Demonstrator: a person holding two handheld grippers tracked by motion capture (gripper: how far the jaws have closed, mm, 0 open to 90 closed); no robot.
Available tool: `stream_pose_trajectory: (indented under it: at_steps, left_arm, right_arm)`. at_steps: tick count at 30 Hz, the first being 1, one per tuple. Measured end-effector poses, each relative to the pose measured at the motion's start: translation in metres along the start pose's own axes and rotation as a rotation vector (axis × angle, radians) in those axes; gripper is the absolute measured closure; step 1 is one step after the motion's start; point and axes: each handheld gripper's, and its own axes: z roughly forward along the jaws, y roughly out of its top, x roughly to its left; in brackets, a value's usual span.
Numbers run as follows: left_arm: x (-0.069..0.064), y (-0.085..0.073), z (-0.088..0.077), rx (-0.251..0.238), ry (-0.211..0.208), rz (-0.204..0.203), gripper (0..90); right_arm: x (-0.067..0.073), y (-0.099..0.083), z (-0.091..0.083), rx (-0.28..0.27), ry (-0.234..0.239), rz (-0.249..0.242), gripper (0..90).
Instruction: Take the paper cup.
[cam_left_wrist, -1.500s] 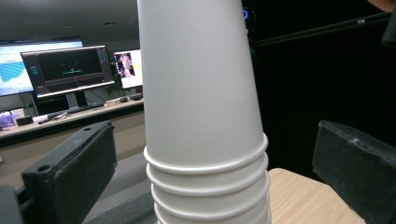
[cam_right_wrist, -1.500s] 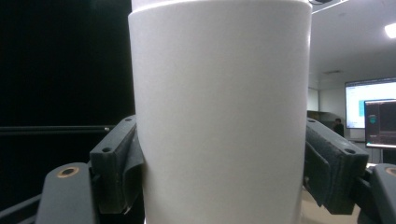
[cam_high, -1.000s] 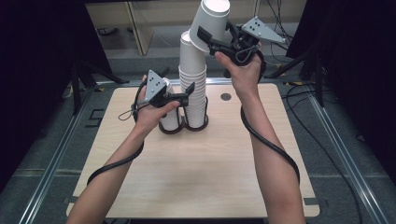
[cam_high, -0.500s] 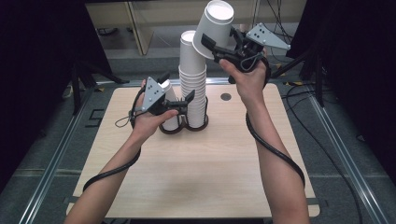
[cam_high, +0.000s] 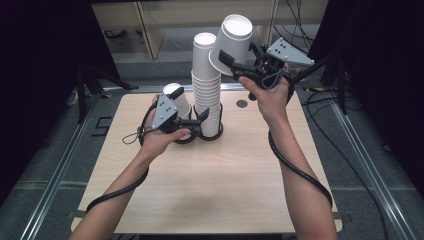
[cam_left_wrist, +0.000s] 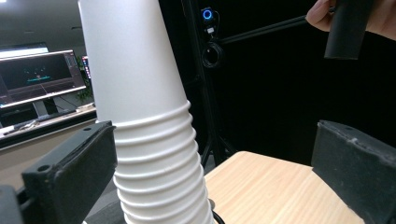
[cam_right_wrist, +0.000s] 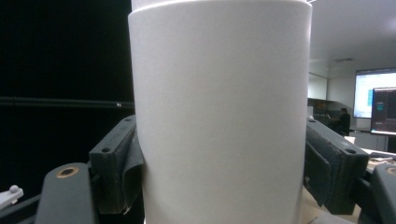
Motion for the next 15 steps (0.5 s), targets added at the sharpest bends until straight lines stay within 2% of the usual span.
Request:
stream_pose_trajectory:
  at_steps: [6,7,9,13,15]
  left_arm:
    - [-0.004,-0.005,-0.006,0.008,-0.013,0.006,0.0]
    - [-0.004,-0.006,-0.007,0.011,-0.015,0.010,0.0]
    - [-0.005,-0.007,-0.008,0.015,-0.022,0.012,0.0]
    - [-0.006,-0.009,-0.011,0.019,-0.033,0.012,0.0]
    - [-0.008,-0.009,-0.012,0.022,-0.042,0.012,0.0]
  right_arm:
    - [0.005,-0.009,-0.005,0.026,0.012,0.010,23.4]
    - [0.006,-0.011,-0.006,0.031,0.016,-0.004,23.4]
    - [0.010,-0.013,-0.007,0.044,0.027,0.018,23.3]
    - [0.012,-0.019,-0.010,0.052,0.039,0.002,23.3]
    - [0.016,-0.023,-0.012,0.075,0.047,0.013,23.3]
